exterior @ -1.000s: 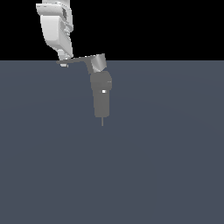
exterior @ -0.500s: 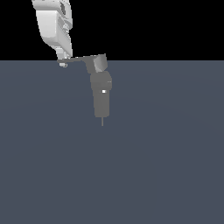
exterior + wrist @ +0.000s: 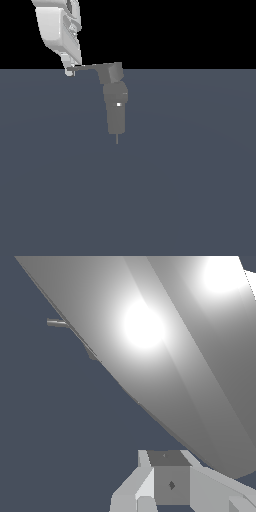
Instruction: Turn on the faucet by rotating a designated handle.
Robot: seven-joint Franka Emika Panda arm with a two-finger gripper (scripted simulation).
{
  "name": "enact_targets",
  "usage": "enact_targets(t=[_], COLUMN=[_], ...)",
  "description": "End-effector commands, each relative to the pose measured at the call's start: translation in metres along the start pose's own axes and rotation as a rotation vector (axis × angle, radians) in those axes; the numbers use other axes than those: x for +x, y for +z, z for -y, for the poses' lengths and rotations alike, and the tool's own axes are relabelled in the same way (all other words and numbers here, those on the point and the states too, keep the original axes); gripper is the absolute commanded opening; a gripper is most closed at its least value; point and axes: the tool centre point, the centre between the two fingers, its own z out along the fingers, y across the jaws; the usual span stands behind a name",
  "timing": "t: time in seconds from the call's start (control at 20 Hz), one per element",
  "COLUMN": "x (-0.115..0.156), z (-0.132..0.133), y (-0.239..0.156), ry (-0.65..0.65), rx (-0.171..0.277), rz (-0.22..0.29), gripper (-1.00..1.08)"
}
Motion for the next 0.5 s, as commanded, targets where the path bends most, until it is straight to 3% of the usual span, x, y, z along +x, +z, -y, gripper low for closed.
enact_targets(t=[0.0,0.45], x=[0.004,0.023], z=[-0.005,-0.027], y=[0.000,-0.001], ry=[0.001,0.000], rx=[-0.001,0.000], rz=[-0.002,0.000], gripper=[-1.00,-1.00])
